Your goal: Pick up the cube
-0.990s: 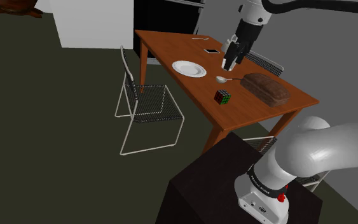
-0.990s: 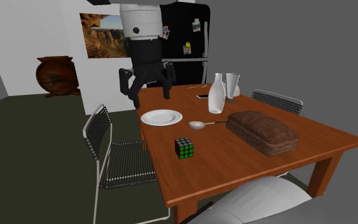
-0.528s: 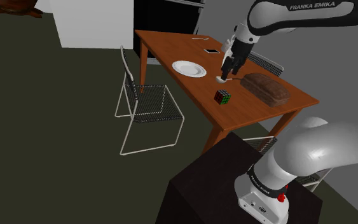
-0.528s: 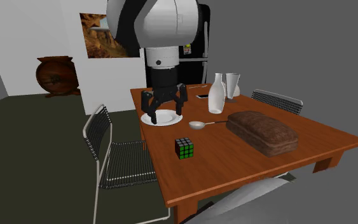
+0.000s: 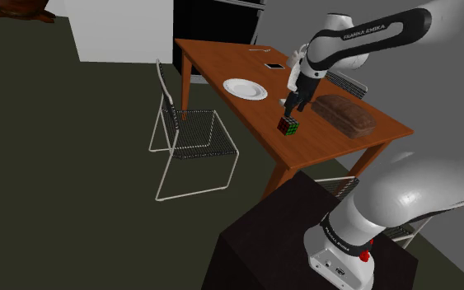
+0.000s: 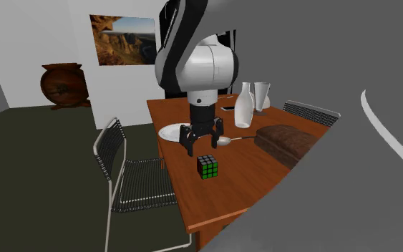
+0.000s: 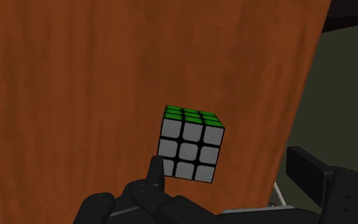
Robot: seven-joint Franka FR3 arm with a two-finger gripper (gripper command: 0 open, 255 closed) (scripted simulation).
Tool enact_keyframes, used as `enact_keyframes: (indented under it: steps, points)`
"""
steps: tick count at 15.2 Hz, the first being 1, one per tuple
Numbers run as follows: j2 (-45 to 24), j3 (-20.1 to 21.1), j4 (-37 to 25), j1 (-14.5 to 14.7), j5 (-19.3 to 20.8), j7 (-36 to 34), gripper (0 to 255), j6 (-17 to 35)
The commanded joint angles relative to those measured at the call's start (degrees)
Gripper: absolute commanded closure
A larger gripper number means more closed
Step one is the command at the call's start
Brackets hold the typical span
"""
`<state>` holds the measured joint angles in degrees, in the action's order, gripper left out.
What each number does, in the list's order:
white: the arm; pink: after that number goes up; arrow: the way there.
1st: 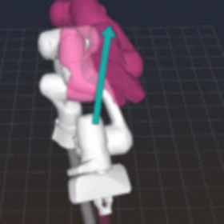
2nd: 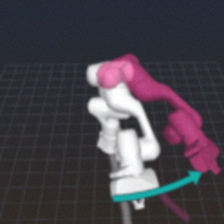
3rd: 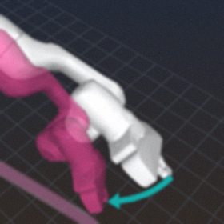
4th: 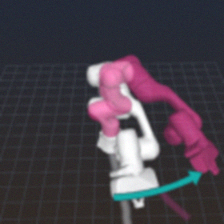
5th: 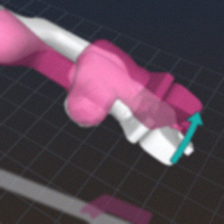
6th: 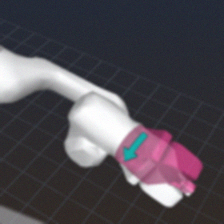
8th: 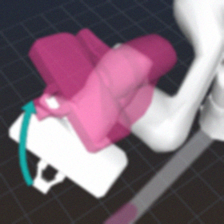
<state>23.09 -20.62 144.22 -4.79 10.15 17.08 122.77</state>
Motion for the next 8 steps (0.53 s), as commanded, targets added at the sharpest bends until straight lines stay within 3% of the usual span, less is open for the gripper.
enact_keyframes:
  steps: [1,8]
  points:
    - [-3.86,-2.26,-0.16,-0.19,-0.81,2.14,0,3.36]
    - [-8.80,-3.96,1.89,0.10,-2.11,3.79,0,10.02]
